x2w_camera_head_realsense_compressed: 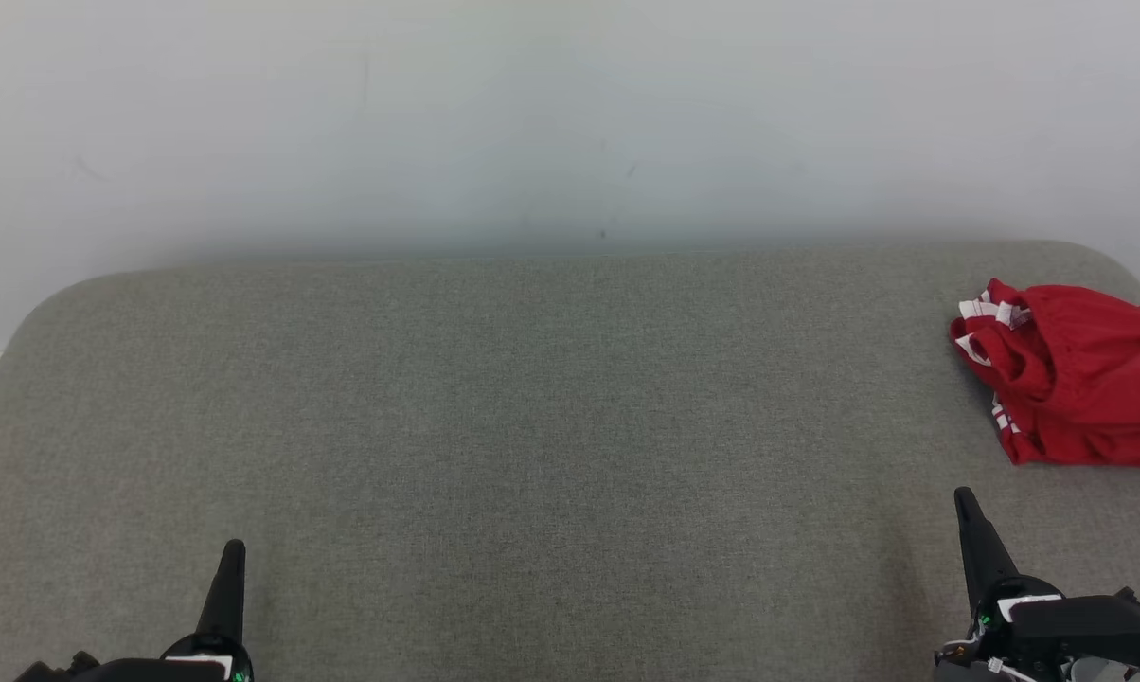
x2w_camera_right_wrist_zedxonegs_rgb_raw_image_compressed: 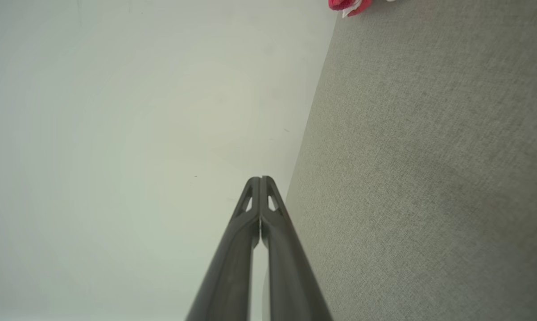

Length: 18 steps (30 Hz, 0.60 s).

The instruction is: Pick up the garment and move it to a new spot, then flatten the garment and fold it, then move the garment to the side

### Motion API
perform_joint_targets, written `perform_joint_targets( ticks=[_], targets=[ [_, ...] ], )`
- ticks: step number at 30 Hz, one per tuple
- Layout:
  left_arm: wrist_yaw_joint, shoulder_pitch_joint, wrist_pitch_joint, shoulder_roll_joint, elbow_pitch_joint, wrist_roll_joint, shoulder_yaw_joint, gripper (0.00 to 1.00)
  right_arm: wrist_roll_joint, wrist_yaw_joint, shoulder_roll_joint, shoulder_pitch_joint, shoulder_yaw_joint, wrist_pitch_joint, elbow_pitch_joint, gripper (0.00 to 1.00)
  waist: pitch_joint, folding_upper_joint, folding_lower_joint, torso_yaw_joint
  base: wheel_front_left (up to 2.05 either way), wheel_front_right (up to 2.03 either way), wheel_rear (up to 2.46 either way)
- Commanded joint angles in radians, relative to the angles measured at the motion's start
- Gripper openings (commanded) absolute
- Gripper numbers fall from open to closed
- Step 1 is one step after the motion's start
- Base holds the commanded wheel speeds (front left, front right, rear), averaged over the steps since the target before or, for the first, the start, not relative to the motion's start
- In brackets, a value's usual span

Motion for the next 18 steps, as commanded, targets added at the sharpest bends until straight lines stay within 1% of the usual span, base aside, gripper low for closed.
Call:
perform_joint_targets(
  ticks=[1, 18],
  targets=[
    [-0.006, -0.021, 0.006, -0.003, 0.000, -0.023, 0.005, 0.00, 0.020, -0.002, 0.004, -0.011, -0.005, 0.009, -0.003, 0.00, 0.001, 0.0000, -0.0001, 0.000, 0.00, 0.00, 0.00],
    [-0.010, -0.041, 0.036, -0.012, 0.011, -0.138, 0.012, 0.00, 0.124, -0.002, 0.013, -0.024, -0.020, 0.034, 0.004, 0.00, 0.014, 0.0000, -0.0001, -0.001, 0.00, 0.00, 0.00]
  ],
)
